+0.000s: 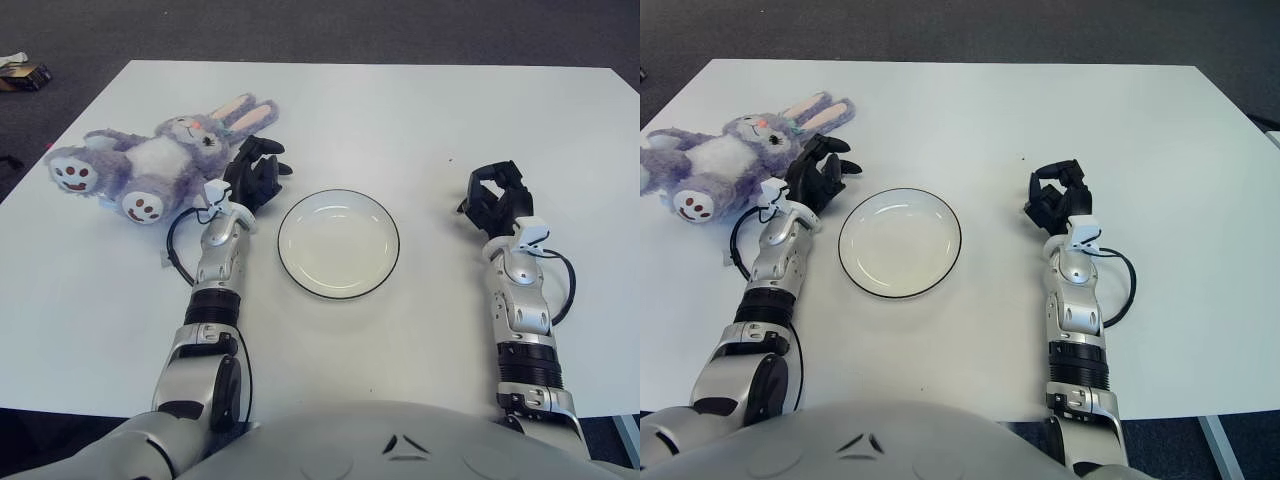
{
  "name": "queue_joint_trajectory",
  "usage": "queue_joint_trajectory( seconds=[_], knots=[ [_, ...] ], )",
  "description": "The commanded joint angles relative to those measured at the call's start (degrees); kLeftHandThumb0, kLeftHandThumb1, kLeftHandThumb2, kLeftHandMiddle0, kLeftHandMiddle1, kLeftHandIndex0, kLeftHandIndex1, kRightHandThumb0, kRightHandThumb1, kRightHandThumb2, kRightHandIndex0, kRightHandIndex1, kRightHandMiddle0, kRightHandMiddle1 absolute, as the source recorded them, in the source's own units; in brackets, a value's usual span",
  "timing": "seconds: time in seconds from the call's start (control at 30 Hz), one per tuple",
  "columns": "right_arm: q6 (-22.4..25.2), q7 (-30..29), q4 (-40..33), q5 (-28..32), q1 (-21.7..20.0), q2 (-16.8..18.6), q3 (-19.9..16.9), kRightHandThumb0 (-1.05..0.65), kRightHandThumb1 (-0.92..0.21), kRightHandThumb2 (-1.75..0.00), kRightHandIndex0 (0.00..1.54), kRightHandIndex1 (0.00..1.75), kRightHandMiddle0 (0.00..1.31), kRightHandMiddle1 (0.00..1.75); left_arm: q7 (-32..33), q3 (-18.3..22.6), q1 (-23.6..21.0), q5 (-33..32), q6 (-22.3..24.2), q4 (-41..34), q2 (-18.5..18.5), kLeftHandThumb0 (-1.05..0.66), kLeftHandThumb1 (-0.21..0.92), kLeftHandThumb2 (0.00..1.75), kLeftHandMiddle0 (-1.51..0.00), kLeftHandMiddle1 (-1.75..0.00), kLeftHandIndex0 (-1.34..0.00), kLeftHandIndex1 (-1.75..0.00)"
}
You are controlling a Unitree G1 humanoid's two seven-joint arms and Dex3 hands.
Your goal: Put the doll into the plate.
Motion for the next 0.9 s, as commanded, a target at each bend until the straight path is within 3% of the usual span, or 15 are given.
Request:
queue_joint_trajectory(
  seconds=[0.0,0.57,0.67,0.87],
  knots=[
    [0.2,-0.1,1.6,0.3,1.9,1.0,0.2,-0.36,-0.8,-0.68,0.75,1.75,0.28,1.75,0.4,0.1,2.8,0.3,1.4,3.1,-0.1,-0.01,0.7,0.74,-0.37,-1.6,-0.36,-1.59],
    [0.6,-0.2,2.2,0.0,1.3,1.0,0.4,-0.36,-0.8,-0.67,0.75,1.75,0.28,1.75,0.8,0.3,2.0,0.4,-3.3,5.6,-0.4,-0.01,0.69,0.74,-0.37,-1.6,-0.37,-1.58],
    [0.5,-0.2,3.1,-0.1,0.6,0.8,0.4,-0.36,-0.81,-0.66,0.75,1.75,0.28,1.75,1.9,0.2,0.7,2.2,-10.4,6.4,-0.8,-0.01,0.69,0.74,-0.38,-1.59,-0.37,-1.58],
    [0.2,-0.1,4.2,0.0,-0.1,0.6,0.3,-0.36,-0.81,-0.66,0.75,1.75,0.28,1.75,1.9,0.3,-1.4,3.2,-15.4,8.2,-0.6,-0.01,0.69,0.74,-0.39,-1.58,-0.38,-1.57]
  ],
)
